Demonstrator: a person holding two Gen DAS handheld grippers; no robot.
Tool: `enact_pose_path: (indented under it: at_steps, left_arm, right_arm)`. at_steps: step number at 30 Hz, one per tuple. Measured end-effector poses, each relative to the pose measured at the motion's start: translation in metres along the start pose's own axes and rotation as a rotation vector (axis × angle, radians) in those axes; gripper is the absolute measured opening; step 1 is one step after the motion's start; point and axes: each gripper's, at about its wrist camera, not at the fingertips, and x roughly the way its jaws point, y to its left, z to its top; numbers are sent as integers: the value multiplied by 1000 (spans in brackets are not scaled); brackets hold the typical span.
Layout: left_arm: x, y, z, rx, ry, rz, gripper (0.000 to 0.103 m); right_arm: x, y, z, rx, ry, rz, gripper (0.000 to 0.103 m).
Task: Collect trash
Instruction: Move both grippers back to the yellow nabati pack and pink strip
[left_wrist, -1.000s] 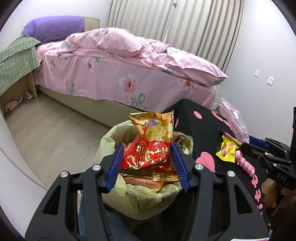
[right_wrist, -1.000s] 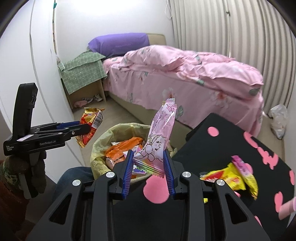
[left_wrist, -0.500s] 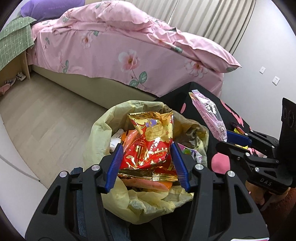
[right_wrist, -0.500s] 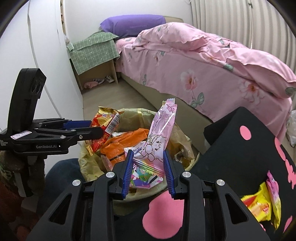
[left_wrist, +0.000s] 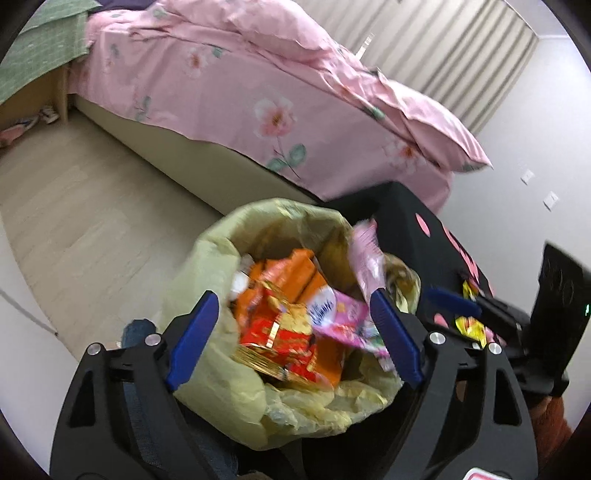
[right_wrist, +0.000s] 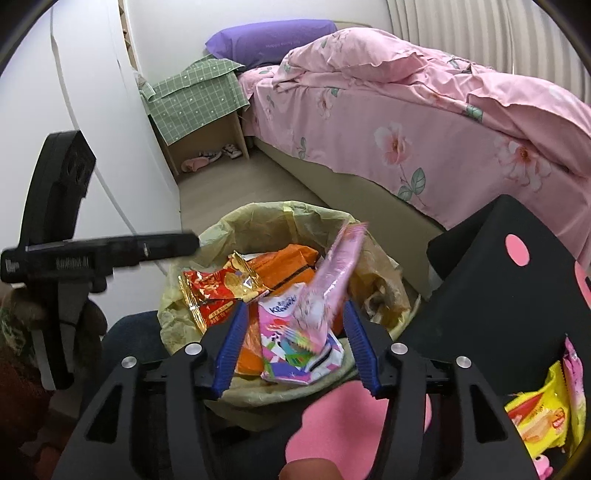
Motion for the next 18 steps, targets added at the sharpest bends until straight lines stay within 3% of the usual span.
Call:
enact_pose_path:
  at_steps: [4, 8, 11, 15, 18]
  left_arm:
    - [-17, -3, 5, -15, -73, 37, 80]
    - [-24, -30, 6, 61, -115, 46, 80]
    - [-20, -54, 3, 121, -111, 37, 81]
    - [-8, -85, -3, 178, -81, -13, 81]
    - [2, -113, -14, 244, -59, -67, 81]
  right_arm:
    - [-20, -3, -5, 3, -33, -19, 51]
    - [-47, -17, -15, 36, -67, -69, 51]
    - [-69, -35, -25, 73, -93, -124, 58]
    - [-103, -61, -46, 107, -120, -174, 59]
    - [-126, -76, -65, 98, -103, -269, 59]
